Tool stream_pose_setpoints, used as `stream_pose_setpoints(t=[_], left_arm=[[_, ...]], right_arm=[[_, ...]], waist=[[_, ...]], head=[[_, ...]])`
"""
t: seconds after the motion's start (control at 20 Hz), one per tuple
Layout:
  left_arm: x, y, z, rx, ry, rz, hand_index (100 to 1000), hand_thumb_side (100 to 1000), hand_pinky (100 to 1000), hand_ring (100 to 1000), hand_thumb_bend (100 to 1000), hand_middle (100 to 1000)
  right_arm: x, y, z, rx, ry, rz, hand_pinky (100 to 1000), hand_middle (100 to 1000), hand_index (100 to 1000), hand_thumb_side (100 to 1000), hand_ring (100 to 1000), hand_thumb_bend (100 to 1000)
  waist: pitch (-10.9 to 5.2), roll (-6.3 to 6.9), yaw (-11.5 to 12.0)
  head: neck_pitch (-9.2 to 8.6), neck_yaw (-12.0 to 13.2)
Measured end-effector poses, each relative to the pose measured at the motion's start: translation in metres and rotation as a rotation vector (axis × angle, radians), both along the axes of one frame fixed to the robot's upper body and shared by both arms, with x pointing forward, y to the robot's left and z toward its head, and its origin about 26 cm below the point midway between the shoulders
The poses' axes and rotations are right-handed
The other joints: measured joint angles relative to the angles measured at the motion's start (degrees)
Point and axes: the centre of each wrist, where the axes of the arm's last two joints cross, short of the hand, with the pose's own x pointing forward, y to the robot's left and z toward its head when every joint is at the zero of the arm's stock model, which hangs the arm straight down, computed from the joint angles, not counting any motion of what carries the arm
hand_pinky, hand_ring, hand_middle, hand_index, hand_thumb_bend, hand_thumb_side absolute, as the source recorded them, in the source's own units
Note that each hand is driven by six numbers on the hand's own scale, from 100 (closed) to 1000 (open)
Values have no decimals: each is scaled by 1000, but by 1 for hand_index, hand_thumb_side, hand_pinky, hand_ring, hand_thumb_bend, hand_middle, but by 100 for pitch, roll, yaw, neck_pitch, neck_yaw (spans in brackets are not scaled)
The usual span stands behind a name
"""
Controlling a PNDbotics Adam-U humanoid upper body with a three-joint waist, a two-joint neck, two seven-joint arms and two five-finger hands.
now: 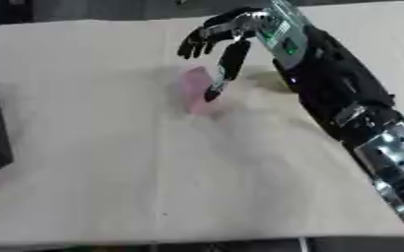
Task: Pick up the objects with one hand, pass them to the other hand, and then place them into the box on the other side of the table.
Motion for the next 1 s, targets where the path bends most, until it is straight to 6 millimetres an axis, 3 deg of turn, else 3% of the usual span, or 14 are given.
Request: stream_pose_setpoints(t=[0.55, 1.0], left_arm=[[1, -2, 4, -5, -14, -6, 777, 567, 840, 713, 532, 680], [1, -3, 5, -10, -19, -6, 778, 568, 844, 714, 527, 681]], right_arm=[[8, -10, -10, -26, 16, -57, 892, 845, 924, 263, 885, 651], [10, -13, -14, -13, 35, -73, 887, 807, 873, 246, 868, 637]], waist=[[134, 0, 88], [204, 0, 138]], head=[[-53, -38], [-75, -81]])
